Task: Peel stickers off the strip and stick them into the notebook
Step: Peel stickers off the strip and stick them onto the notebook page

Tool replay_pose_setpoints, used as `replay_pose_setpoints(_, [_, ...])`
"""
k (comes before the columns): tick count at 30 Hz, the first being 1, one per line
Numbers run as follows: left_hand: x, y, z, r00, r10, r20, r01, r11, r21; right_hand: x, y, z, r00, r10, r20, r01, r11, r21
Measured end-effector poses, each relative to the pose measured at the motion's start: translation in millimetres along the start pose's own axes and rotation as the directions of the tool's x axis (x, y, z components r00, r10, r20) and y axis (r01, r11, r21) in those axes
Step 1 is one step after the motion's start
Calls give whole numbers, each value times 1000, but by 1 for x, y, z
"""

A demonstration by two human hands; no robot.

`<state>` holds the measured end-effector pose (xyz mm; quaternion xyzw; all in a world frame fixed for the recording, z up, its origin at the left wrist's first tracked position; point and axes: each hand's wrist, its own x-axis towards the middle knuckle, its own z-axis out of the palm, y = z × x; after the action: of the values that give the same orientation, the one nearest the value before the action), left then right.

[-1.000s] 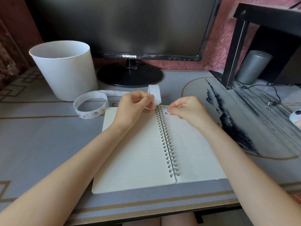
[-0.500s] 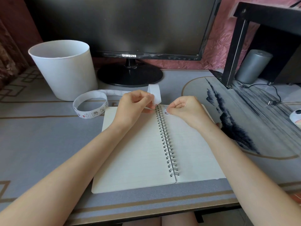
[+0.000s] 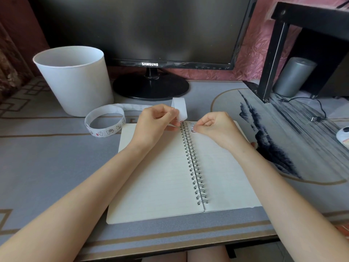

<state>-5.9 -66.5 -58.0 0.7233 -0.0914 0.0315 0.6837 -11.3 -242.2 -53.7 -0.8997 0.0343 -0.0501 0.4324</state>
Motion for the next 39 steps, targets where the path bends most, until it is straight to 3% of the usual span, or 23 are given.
replay_pose_setpoints(12, [-1, -1, 0, 1000, -6, 1, 6, 1000, 3, 5, 5, 2, 997, -15, -70, 18, 999, 47])
replay_pose_setpoints(19, [0, -1, 1, 1000, -7, -4, 7, 1000, 2, 8, 7, 5, 998, -19, -67, 16, 999, -43])
replay_pose_setpoints(24, [0, -1, 0, 1000, -11, 1, 11, 1000, -9, 4, 6, 2, 999, -22, -26, 23, 999, 44])
replay_pose_setpoints(31, [-1, 0, 1, 1000, -2, -1, 2, 1000, -12, 6, 9, 0, 999, -33, -10, 33, 999, 10])
replay_pose_setpoints(36, [-1, 2, 0, 1000, 22, 11, -22, 999, -27, -1, -4, -3, 979, -198, -57, 205, 955, 212])
replay_pose_setpoints(39, [-2, 4, 0, 999, 39, 7, -39, 998, -56, -7, -13, 0, 938, -343, -47, 345, 917, 200])
